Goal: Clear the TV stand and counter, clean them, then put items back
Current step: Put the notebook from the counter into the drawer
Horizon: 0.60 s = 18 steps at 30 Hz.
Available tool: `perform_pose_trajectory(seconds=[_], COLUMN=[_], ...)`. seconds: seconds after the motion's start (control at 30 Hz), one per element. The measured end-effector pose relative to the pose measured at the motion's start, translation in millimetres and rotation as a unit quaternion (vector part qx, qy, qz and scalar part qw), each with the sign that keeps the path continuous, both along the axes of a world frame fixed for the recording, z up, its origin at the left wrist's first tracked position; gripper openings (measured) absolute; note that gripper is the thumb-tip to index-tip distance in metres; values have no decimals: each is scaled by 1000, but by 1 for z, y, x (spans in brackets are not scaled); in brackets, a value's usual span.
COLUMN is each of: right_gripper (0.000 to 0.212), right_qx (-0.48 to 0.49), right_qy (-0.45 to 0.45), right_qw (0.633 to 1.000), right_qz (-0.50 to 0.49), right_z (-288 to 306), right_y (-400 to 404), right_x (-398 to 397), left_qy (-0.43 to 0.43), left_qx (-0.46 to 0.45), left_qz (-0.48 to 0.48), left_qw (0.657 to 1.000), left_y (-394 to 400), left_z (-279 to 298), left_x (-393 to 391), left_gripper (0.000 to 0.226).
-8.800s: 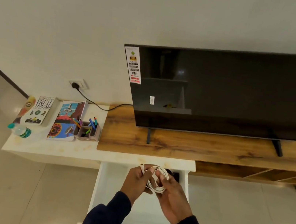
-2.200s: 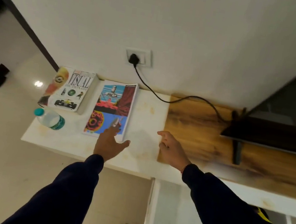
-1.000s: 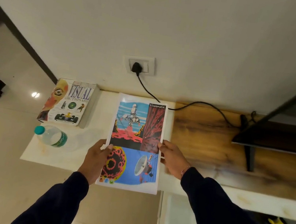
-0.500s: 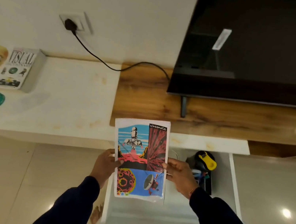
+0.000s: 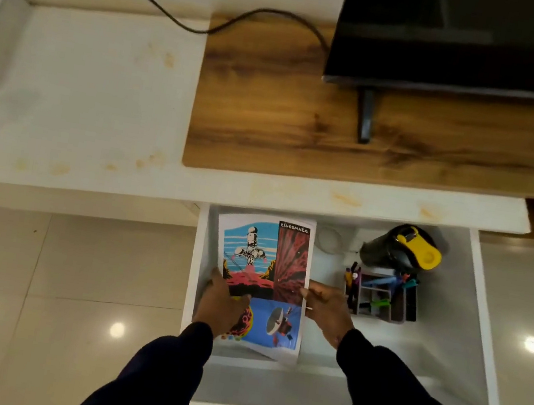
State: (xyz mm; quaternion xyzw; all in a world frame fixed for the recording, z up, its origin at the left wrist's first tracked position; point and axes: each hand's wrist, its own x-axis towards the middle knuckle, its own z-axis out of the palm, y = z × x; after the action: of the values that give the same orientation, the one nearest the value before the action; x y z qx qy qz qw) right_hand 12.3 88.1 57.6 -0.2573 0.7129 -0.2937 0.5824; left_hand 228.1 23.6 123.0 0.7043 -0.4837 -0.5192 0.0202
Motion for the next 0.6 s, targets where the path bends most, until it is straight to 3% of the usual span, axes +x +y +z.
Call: perform_pose_trajectory(seconds=[0.1,0.23,0.3,0.6], right_gripper=[25,21,14,26], right_qx=[15,68,76,96], right_qy=[12,16,48,252], right_qw=[1000,998,996,961], right_qz=[9,4,0,56], right_z=[-27,-58,-75,-89], right_y=[-10,-23,-24,-32], right_x=[3,16,20,28], left_qy=[12,33,33,-7], left_qx=[22,34,43,81], left_qz=[-8,-91,-129,-172], left_qw=[1000,995,990,982], left_y=[-1,-5,-6,-8], left_z=[-22,-44,-51,-67], left_x=[1,3,1,1], left_gripper=[48,41,44,57])
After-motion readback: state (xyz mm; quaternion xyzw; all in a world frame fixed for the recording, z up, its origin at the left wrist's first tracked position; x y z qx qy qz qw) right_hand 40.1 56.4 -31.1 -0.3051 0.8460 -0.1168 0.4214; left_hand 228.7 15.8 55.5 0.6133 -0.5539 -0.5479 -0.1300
